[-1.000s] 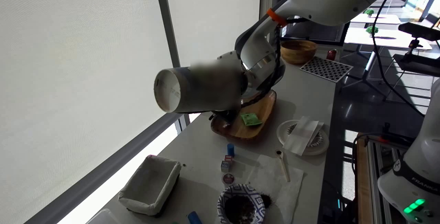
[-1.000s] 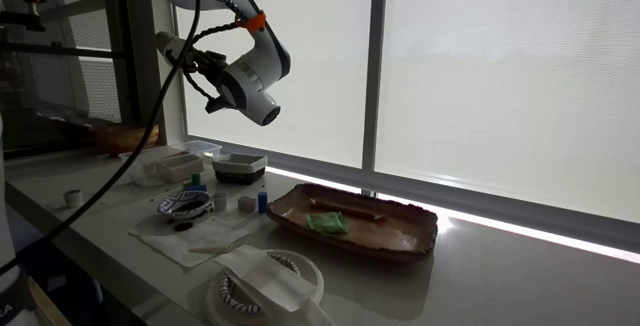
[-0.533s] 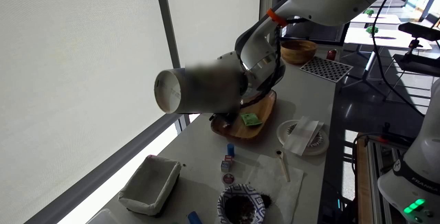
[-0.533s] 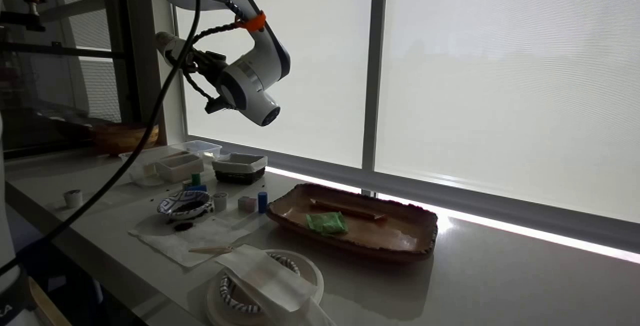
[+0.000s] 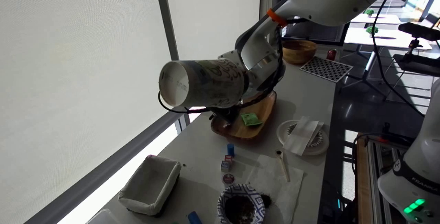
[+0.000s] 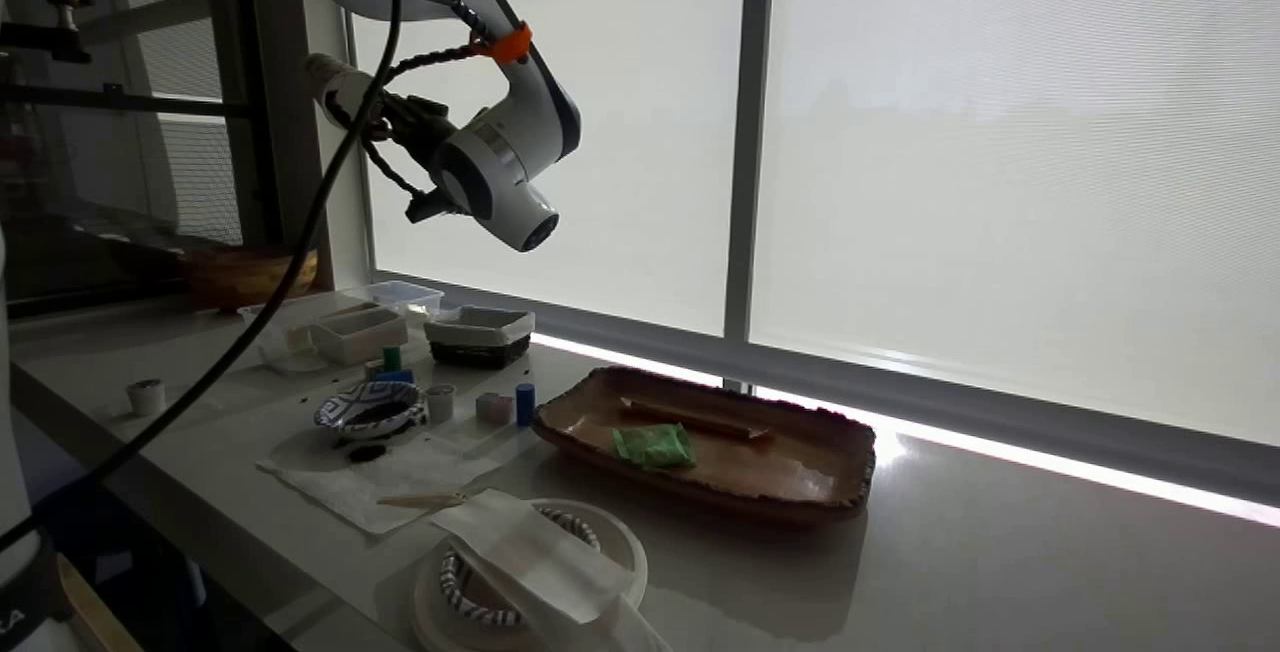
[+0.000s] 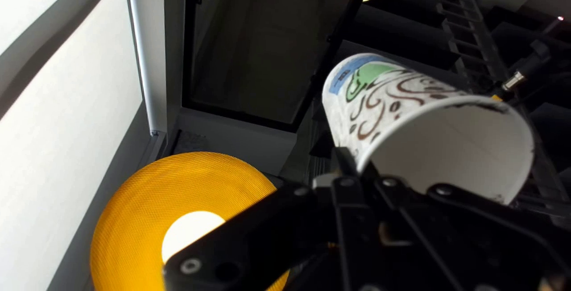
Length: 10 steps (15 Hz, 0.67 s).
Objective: Pour the contents from the coffee cup into the black and white bowl on the left.
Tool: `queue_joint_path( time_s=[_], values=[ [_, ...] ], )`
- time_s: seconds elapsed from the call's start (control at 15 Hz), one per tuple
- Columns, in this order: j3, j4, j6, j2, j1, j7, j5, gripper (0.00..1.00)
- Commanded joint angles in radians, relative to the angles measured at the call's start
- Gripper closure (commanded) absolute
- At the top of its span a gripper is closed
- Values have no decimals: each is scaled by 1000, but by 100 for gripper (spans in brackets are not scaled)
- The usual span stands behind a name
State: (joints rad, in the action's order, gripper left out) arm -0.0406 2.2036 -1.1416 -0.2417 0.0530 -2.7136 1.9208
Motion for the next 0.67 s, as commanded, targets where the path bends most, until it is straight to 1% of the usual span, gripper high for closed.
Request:
queue_joint_path(
  time_s=[0.0,0.6],
  values=[
    [5,10,47,-9,0,-32,6,99],
    [6,13,71,-18,2,-32,1,99]
  ],
)
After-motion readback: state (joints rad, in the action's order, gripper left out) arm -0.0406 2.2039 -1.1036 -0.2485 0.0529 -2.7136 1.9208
